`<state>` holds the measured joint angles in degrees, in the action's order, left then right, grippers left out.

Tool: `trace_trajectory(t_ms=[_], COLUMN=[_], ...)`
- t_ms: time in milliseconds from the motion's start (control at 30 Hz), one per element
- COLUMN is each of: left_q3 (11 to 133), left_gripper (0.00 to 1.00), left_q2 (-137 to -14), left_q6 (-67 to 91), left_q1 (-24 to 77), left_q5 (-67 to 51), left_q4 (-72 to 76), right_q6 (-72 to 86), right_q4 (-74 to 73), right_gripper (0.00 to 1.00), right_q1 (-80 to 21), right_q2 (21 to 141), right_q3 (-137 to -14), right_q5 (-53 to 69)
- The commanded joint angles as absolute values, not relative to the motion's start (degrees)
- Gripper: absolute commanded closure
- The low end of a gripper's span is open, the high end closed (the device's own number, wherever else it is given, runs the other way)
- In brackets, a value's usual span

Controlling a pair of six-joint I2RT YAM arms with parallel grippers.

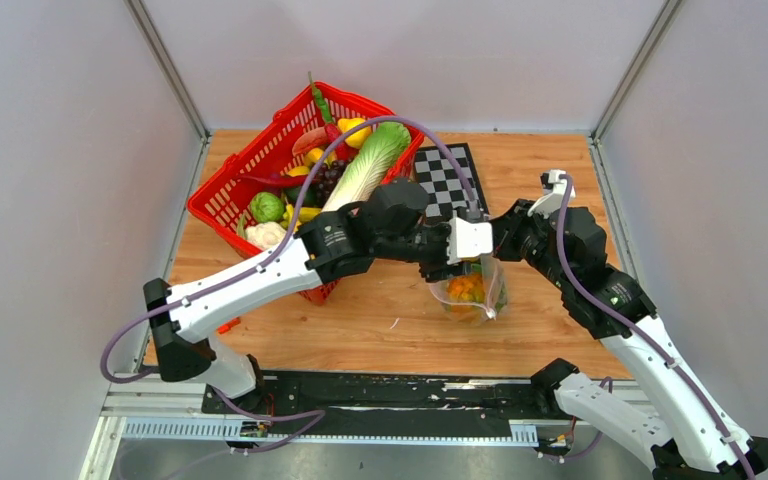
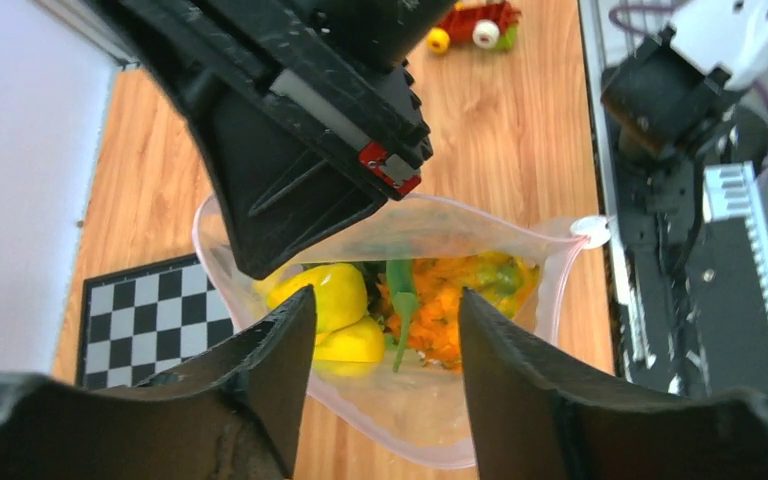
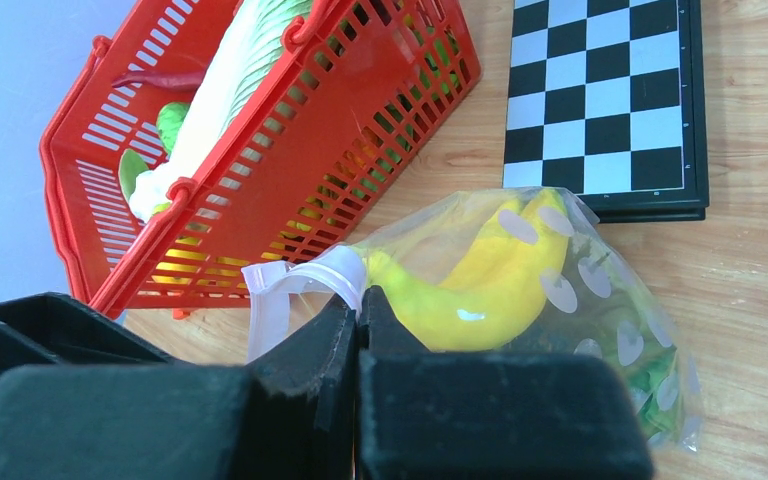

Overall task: Place the food in the zip-top bag and seal the zipper
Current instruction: Adjust the fake vegetable in the zipper food storage bag.

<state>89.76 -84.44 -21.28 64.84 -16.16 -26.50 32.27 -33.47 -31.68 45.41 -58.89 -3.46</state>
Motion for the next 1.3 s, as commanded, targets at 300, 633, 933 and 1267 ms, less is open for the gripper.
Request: trace_trajectory(t_ms=[300, 633, 933, 1267], left_q3=[99.2, 96.5, 96.2, 91.9], left_gripper=[0.63, 0.78, 1.00, 1.00], left_q2=[-89.0, -87.5, -88.6, -88.8], left_q6=[-30.0, -27.0, -26.2, -18.9], left_q1=[65.0, 65.0, 65.0, 65.0], left_q5=[-16.8, -16.4, -15.2, -12.5], left_q4=[-44.8, -38.2, -39.7, -31.4], right_q6=[31.7, 31.7, 32.1, 32.1], right_q4=[-29.4, -29.4, -29.3, -29.5], right_gripper=[1.00, 1.00, 1.00, 1.00], right_q1=[-31.7, -31.7, -31.7, -31.7], right_q2=[45.3, 45.1, 45.1, 44.9], right_q3=[-60.4, -60.1, -59.9, -60.1], right_q5=[-3.1, -3.0, -2.8, -1.9])
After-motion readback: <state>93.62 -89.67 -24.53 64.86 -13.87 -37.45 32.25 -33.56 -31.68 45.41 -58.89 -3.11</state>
